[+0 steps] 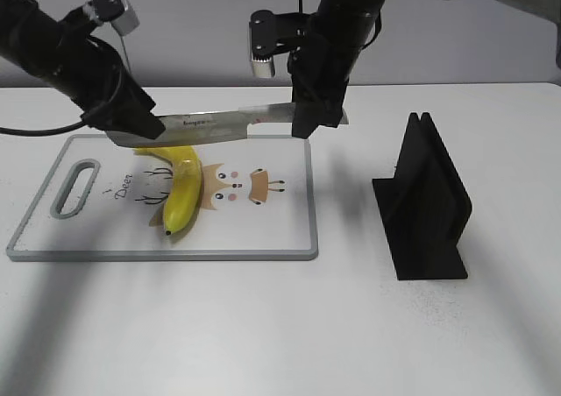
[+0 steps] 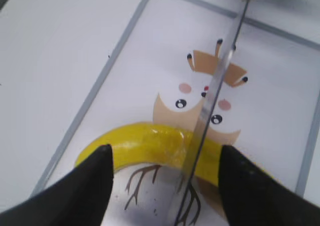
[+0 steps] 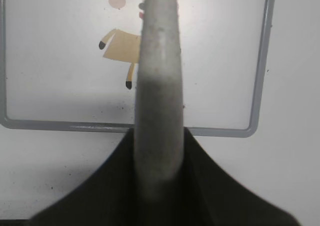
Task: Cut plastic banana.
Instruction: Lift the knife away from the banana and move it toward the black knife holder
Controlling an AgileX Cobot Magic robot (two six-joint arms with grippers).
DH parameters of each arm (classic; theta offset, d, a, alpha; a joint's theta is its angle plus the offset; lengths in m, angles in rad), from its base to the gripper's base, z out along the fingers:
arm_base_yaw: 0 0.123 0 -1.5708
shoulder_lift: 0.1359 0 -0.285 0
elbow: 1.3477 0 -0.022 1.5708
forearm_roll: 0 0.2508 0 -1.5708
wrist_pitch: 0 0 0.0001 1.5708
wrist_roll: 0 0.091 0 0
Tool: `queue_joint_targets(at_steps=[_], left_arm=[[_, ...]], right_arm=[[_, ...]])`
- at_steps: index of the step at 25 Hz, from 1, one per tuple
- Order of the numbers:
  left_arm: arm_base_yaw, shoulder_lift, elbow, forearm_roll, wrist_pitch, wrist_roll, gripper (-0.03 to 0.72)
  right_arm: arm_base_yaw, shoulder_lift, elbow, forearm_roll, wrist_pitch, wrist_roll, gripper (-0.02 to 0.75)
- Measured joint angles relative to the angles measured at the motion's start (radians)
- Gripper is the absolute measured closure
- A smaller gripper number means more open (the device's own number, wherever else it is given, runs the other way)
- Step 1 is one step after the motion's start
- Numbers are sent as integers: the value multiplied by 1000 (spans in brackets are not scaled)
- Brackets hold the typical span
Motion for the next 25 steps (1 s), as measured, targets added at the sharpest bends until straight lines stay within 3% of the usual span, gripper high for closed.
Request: queue_joint_targets(at_steps=[8,11,15,18,21,25], left_arm=[[0,-109,0,-42,-34,-1,18],[0,-174,0,-42,-62,-59,24],[11,-267,0,3,-107,-296,29],[28,-317,0,124,-112,-549,37],[51,-356,0,263,-107,-803,44],[102,-403,0,335,-8,-1044,55]], right_arm=[[0,-43,0,0,2,11,577],[0,-57,2,-10,4,45,577],[0,-96,15,-30,5,90,577],[0,-157,48,-38,6,155,577],[0,-222,93,-89,9,285,577],[0,-291,141,-176,12,493,577]])
